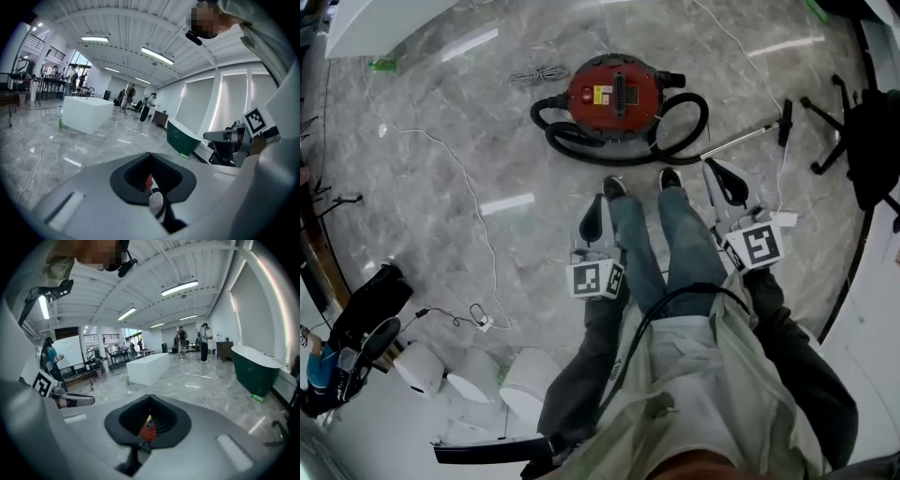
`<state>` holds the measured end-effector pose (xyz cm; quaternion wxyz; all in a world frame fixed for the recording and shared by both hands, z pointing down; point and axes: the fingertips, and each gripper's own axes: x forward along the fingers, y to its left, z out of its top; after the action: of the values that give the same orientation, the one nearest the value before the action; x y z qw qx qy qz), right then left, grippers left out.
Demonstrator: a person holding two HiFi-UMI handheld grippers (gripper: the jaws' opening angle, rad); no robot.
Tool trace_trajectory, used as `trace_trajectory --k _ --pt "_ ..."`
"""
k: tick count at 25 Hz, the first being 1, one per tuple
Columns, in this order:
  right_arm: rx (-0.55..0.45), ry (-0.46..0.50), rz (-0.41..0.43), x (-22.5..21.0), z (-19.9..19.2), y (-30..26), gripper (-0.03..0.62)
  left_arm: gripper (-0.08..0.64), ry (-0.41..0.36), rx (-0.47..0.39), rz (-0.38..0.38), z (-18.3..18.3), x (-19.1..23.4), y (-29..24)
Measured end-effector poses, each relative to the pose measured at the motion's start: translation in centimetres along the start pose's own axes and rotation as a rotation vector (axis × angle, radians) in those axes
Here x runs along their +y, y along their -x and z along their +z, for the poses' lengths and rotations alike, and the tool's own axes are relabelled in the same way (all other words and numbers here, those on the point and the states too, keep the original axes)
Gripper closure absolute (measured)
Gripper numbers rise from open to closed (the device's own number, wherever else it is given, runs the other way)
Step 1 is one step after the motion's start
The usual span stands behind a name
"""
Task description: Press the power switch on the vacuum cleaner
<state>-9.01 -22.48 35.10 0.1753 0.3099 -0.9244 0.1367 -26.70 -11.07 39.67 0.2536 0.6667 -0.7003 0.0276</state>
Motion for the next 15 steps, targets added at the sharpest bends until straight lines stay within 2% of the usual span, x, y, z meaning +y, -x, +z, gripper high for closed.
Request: trace_trajectory --k 4,10,13,15 --pt "0.03 -0.019 -0.057 -1.7 -4.8 -4.9 0.591 0.555 -0.048 -0.001 -0.025 -3.1 4.6 -7.6" --pt "0.104 -0.055 -0.058 -0.9 -12.1 -8.3 0.591 0.555 -0.126 0.034 -0.081 -8.3 9.3 -16.3" --pt "0.143 -0.081 -0.052 -0.6 -15.5 -9.7 0.591 0.555 -0.15 0.105 -0.106 -11.3 11.0 -19.4" --pt "0.161 -0.097 -0.05 -0.4 -17.3 -11.1 0.591 0.555 -0.21 0.17 -0.146 -13.5 11.6 -21.3"
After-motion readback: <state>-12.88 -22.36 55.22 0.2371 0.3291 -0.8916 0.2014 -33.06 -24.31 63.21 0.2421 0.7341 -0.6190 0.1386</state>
